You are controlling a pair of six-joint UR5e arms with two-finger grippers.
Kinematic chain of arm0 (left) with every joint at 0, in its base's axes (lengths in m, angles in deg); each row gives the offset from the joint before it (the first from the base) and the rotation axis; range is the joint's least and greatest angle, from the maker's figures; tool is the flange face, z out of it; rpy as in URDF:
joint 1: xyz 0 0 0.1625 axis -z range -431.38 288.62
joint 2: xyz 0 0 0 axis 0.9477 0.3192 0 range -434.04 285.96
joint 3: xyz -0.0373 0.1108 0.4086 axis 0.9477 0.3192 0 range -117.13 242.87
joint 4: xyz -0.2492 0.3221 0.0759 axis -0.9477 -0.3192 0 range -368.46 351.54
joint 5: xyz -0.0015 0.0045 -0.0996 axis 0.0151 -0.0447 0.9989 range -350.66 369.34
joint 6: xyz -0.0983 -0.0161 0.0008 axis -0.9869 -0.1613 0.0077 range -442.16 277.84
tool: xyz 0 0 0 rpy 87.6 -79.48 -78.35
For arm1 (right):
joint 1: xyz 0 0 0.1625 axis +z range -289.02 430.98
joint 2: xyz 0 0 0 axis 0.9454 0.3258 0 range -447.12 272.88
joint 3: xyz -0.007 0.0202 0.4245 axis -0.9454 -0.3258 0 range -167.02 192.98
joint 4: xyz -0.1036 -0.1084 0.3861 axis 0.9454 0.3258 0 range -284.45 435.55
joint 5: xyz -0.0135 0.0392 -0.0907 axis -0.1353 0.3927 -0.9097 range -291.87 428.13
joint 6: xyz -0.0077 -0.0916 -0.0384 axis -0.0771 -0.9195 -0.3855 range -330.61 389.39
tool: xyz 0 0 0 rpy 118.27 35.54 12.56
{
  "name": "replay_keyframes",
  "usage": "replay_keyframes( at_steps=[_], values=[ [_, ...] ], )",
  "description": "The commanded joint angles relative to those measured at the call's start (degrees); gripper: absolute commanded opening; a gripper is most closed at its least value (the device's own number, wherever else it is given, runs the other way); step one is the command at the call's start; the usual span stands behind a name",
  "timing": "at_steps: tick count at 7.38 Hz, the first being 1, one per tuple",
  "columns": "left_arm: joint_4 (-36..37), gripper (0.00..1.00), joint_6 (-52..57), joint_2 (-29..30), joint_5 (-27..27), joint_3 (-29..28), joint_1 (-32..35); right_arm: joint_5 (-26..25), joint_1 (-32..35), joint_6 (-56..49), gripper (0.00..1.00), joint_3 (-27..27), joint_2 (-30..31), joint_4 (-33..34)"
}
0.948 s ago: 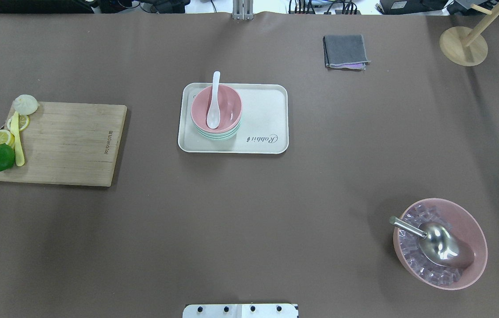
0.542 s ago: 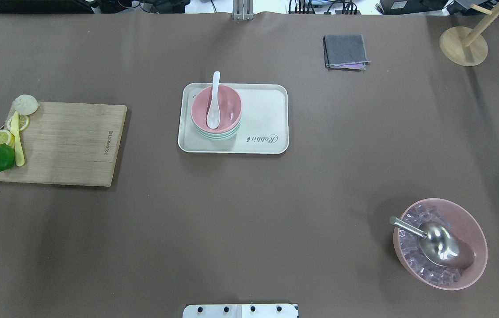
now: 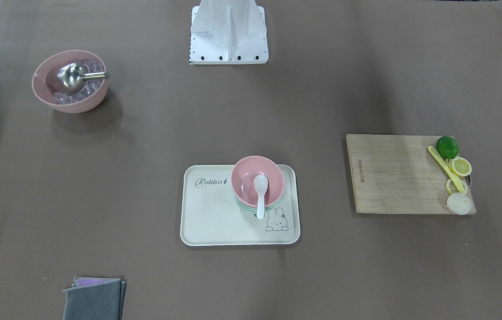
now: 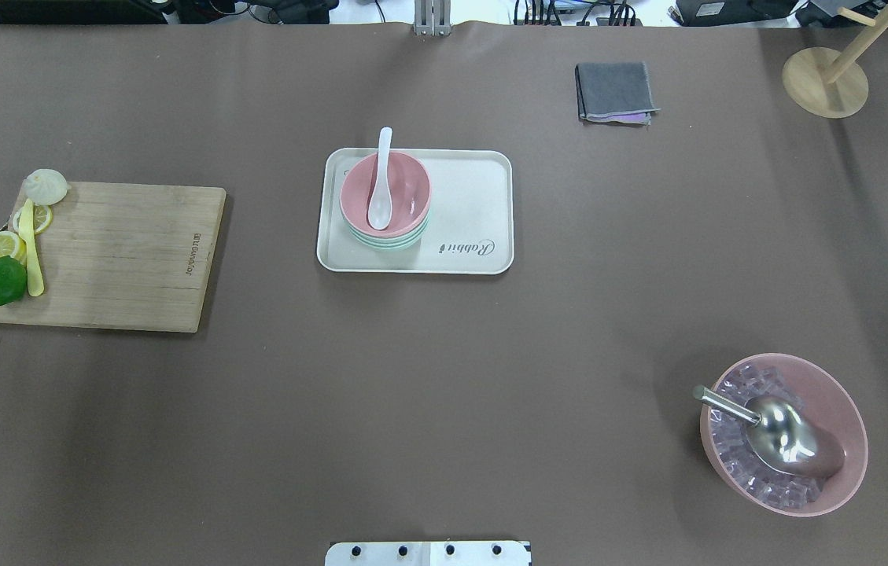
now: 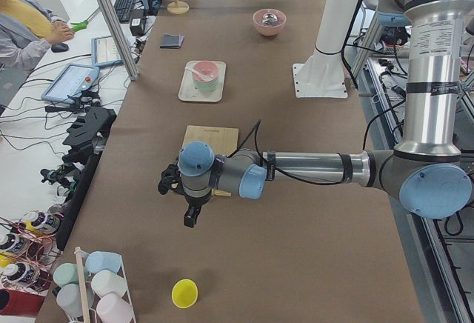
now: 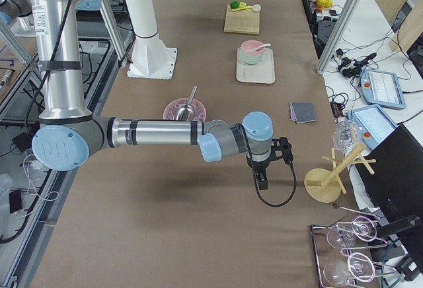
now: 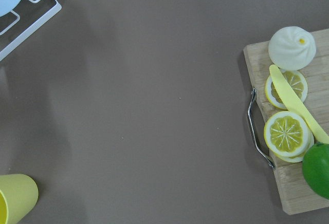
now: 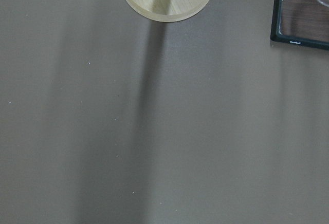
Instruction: Stack pink bowl on green and place spoon
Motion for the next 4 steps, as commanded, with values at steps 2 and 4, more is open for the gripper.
replay_keyframes(
  at_steps=[2, 4],
  values=[
    [-0.3, 0.98, -0.2, -0.1, 0.0, -0.6, 0.0, 0.2, 0.0, -0.1, 1.00, 0.3, 0.0, 0.0],
    [-0.3, 0.98, -0.4, -0.1, -0.1, -0.7, 0.0, 0.2, 0.0, 0.1, 1.00, 0.4, 0.0, 0.3]
  ],
)
